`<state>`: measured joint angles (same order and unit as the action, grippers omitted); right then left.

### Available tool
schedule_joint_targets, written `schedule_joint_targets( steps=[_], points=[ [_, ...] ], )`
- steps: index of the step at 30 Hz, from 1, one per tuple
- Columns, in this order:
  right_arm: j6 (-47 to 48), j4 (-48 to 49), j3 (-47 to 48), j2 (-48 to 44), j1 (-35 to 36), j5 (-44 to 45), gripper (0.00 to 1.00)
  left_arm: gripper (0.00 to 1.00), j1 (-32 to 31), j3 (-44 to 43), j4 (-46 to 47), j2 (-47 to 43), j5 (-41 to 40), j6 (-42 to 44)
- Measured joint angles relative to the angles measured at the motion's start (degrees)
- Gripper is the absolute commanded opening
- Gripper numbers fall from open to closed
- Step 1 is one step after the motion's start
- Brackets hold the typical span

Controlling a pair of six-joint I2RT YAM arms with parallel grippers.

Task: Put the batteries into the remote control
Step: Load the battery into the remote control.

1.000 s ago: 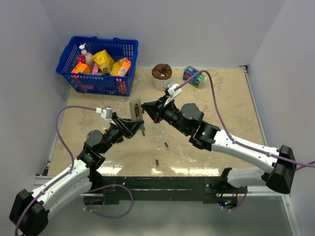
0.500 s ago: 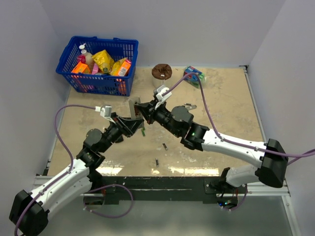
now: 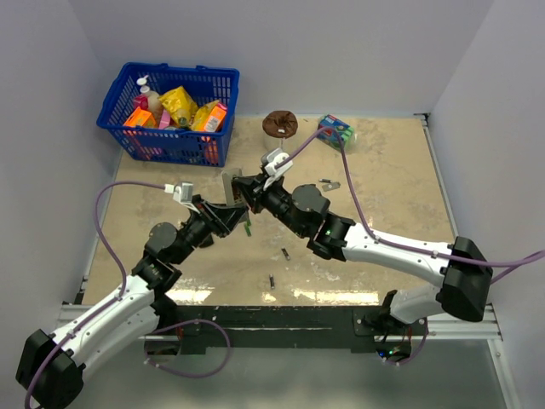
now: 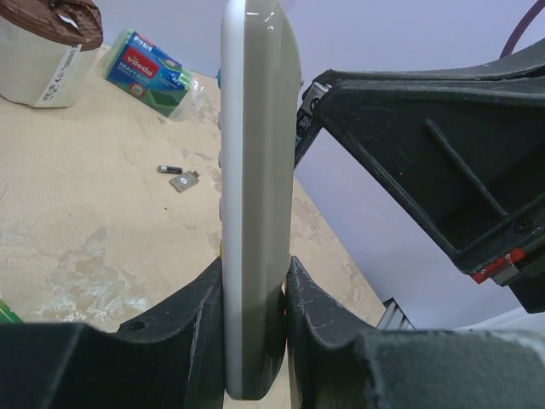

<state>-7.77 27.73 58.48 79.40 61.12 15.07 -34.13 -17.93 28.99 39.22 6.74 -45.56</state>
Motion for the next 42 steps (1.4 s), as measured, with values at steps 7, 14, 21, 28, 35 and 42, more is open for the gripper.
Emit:
schedule_joint_targets(
  steps=[7, 14, 21, 28, 35, 42],
  points=[
    [0.3, 0.2, -0.6, 0.5, 0.1, 0.0, 0.00, 0.00, 0.0, -0.1, -1.2, -0.1, -1.0, -0.3],
    [0.1, -0.5, -0.8, 0.5, 0.3, 0.0, 0.00, 0.00, 0.0, -0.1, -1.7, -0.4, -1.7, 0.3],
    [-0.4, -0.9, -0.8, 1.2, 0.3, 0.1, 0.00, 0.00, 0.0, -0.1, -2.6, -0.5, -1.8, 3.0],
    [-1.6, -1.4, -0.7, 2.8, 0.4, 2.0, 0.03, 0.00, 0.0, -0.1, -4.9, -0.8, -2.3, 6.0],
    [-6.0, -1.3, -0.9, 2.8, 0.9, 5.8, 0.08, 0.00, 0.0, -0.1, -5.3, -1.4, -2.5, 6.4],
    [-7.8, -1.5, -1.5, 2.8, 1.0, 6.9, 0.13, 0.00, 0.0, -0.1, -6.4, -1.6, -2.5, 6.5]
  ],
)
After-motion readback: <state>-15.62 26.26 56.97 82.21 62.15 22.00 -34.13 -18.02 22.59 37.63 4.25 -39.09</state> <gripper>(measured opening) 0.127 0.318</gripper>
